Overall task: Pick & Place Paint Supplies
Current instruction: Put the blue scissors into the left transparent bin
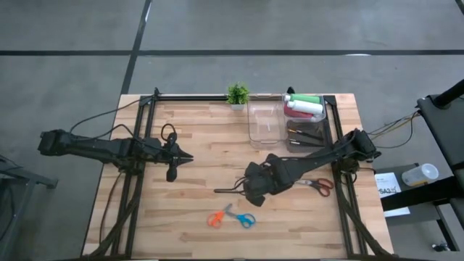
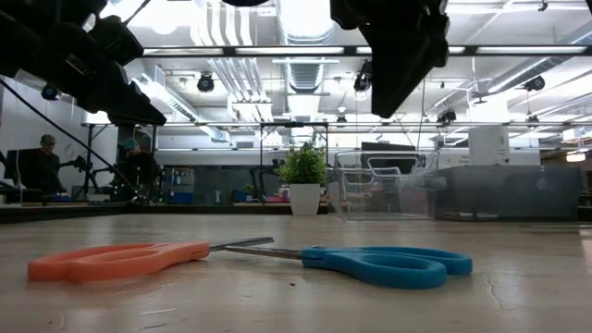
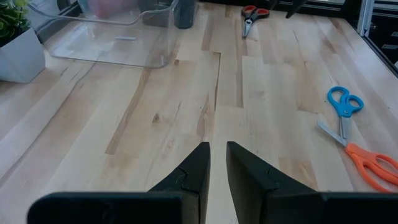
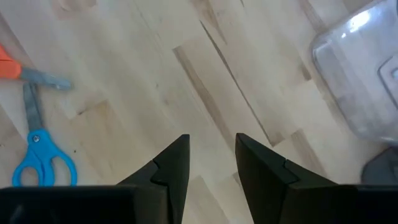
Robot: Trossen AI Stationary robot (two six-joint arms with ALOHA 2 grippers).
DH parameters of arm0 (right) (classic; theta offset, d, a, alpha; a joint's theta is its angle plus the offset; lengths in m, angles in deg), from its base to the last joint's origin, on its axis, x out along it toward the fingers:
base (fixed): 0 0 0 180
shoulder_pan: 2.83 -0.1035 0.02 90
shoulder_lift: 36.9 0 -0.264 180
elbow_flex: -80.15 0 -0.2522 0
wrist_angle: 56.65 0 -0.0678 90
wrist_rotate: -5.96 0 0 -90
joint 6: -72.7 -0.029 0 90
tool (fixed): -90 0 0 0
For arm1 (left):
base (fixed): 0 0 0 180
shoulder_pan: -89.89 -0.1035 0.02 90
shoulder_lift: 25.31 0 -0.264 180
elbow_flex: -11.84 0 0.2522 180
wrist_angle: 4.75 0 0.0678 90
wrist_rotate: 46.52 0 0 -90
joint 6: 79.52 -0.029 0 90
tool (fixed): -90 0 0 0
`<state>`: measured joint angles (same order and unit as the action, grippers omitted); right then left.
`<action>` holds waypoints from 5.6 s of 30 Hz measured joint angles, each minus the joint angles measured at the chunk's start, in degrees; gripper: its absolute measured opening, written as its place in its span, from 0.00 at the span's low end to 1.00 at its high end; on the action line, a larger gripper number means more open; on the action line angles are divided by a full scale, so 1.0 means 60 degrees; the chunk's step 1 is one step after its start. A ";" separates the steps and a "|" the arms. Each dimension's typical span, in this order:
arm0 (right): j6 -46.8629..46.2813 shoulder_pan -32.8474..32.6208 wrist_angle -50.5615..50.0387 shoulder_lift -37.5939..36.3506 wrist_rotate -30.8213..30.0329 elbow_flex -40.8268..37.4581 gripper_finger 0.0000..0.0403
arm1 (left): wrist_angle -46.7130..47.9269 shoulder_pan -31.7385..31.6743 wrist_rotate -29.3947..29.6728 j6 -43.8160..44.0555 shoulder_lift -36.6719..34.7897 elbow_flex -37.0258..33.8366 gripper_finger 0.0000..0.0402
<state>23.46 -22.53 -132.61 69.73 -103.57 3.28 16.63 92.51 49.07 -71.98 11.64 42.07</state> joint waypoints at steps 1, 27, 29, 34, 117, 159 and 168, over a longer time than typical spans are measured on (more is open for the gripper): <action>-0.0134 -0.0055 0.0002 0.0000 0.0002 -0.0032 0.31 | -0.0001 0.0001 -0.0004 -0.0002 0.0003 0.0000 0.15; -0.3409 -0.1986 0.1476 0.0775 0.0011 -0.0407 0.31 | 0.0005 0.0000 -0.0004 -0.0002 0.0004 0.0000 0.15; -0.3714 -0.2072 0.1520 0.1088 0.0009 -0.0261 0.31 | 0.0001 0.0003 -0.0002 -0.0001 0.0001 0.0000 0.15; -0.3951 -0.2096 0.1484 0.1957 0.0014 0.0419 0.31 | 0.0004 0.0000 -0.0002 0.0000 0.0000 0.0000 0.15; -0.3430 -0.2045 -0.1310 0.2591 -0.0280 0.2538 0.04 | 0.0024 0.0001 -0.0002 0.0000 0.0001 0.0000 0.15; -0.0502 0.4584 0.0983 -0.4146 -0.0514 -0.2584 0.04 | 0.0287 0.0002 -0.0002 -0.0002 0.0004 0.0000 0.15; -0.0345 0.6102 0.2034 -0.4011 -0.0225 -0.3436 0.04 | 0.0313 0.0004 -0.0004 0.0002 0.0004 0.0000 0.15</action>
<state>21.39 14.08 -120.41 45.67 -104.92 -17.33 18.51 92.53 49.04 -71.97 11.66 42.07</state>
